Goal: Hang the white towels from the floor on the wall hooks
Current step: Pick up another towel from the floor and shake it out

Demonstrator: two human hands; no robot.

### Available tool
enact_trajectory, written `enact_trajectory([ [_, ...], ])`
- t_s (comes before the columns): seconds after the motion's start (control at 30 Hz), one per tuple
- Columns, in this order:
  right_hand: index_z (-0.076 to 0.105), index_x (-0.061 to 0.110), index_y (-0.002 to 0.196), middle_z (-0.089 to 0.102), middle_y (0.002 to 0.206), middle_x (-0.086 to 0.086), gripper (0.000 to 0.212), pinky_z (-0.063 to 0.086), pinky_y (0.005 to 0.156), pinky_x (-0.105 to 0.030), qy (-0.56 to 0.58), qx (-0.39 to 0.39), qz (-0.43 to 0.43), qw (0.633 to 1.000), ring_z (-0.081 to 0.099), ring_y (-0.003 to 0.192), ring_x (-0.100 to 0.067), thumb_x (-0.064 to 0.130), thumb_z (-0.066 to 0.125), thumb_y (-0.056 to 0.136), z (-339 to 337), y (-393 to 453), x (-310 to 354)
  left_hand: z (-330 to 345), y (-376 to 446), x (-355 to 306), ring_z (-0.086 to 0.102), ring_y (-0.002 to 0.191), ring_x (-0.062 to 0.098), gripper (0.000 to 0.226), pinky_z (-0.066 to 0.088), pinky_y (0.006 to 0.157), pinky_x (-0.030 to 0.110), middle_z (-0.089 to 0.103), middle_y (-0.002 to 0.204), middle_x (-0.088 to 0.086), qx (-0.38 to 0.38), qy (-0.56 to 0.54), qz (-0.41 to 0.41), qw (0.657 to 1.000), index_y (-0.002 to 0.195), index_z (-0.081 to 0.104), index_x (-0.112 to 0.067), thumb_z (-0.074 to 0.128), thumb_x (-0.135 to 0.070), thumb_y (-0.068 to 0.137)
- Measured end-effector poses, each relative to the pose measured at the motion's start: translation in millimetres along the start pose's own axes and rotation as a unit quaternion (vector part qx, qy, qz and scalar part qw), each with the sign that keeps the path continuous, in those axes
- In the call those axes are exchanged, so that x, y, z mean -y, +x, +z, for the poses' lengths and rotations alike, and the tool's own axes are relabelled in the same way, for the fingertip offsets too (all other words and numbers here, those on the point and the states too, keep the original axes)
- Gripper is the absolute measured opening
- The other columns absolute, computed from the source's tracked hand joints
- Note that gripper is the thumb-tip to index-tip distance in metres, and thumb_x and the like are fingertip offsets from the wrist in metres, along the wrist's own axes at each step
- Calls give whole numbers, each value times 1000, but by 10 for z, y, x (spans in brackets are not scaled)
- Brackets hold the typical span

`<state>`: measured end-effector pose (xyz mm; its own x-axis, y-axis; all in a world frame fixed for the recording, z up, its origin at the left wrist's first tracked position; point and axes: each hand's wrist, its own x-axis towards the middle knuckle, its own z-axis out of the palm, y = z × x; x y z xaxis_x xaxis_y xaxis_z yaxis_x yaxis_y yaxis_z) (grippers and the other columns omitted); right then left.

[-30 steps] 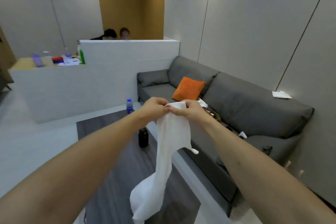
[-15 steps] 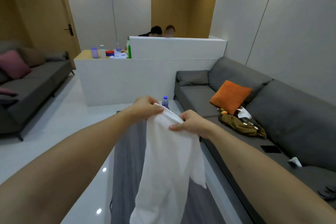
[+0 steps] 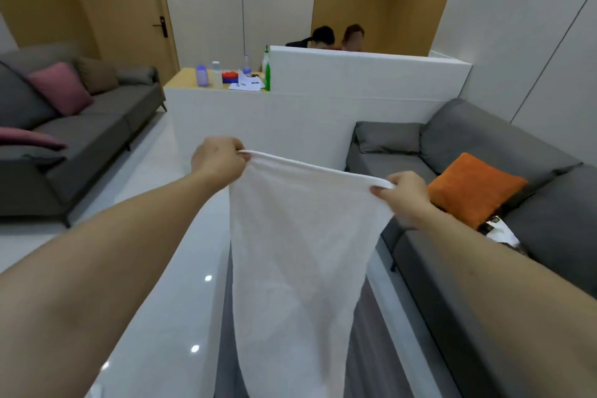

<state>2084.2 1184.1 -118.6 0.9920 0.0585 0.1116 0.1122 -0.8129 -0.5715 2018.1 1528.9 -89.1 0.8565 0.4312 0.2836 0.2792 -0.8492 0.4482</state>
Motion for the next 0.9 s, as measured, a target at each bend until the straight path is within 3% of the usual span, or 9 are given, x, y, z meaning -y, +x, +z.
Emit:
enact_trajectory([
  [0.2, 76, 24, 88, 71, 82, -5, 17, 51, 74, -35, 29, -124, -62, 990, 64, 83, -27, 39, 69, 87, -503, 515, 617, -586, 571, -298, 58, 99, 31, 26, 42, 75, 30, 67, 111, 10, -127, -13, 23, 992, 110, 73, -26, 58, -41, 94],
  [0.3, 74, 23, 88, 69, 83, -4, 19, 54, 78, -41, 41, -123, -76, 989, 63, 81, -27, 40, 66, 90, -637, 472, 700, -758, 456, -352, 57, 98, 32, 26, 35, 71, 29, 67, 109, 13, -160, -19, 32, 986, 112, 72, -27, 56, -39, 95],
  [0.43, 74, 17, 85, 68, 77, -7, 19, 51, 72, -37, 17, -106, -97, 990, 62, 80, -28, 33, 66, 89, -592, 171, 544, -766, 15, -278, 60, 102, 30, 24, 39, 76, 28, 71, 109, 10, -168, -56, 29, 984, 109, 74, -24, 60, -36, 94],
  [0.57, 75, 15, 80, 67, 70, -7, 13, 45, 63, -33, 15, -47, -105, 993, 63, 77, -27, 22, 67, 86, -347, -308, 140, -482, -691, -64, 61, 94, 26, 17, 38, 74, 26, 73, 99, 5, -137, -74, 9, 988, 98, 76, -22, 62, -31, 93],
  [0.7, 79, 18, 87, 71, 80, -10, 12, 49, 69, -33, 1, 18, -79, 997, 65, 81, -27, 18, 66, 86, -5, -918, -474, 9, -1675, 216, 60, 84, 21, 13, 41, 71, 26, 70, 88, -1, -80, -73, -57, 993, 91, 75, -26, 62, -29, 92],
  [0.8, 78, 25, 96, 70, 81, -5, 27, 49, 67, -30, -38, 68, -61, 995, 62, 75, -24, 8, 60, 85, 301, -1471, -974, 410, -2548, 404, 58, 77, 18, 15, 40, 67, 26, 68, 82, -5, -31, -40, -95, 994, 92, 75, -27, 60, -27, 93],
  [0.9, 76, 27, 105, 72, 94, -8, 40, 47, 68, -29, -79, 133, -50, 987, 64, 82, -29, 2, 52, 84, 608, -2126, -1533, 798, -3407, 550, 55, 72, 17, 16, 37, 61, 25, 69, 82, -5, 34, 1, -125, 992, 94, 75, -27, 59, -26, 94],
])
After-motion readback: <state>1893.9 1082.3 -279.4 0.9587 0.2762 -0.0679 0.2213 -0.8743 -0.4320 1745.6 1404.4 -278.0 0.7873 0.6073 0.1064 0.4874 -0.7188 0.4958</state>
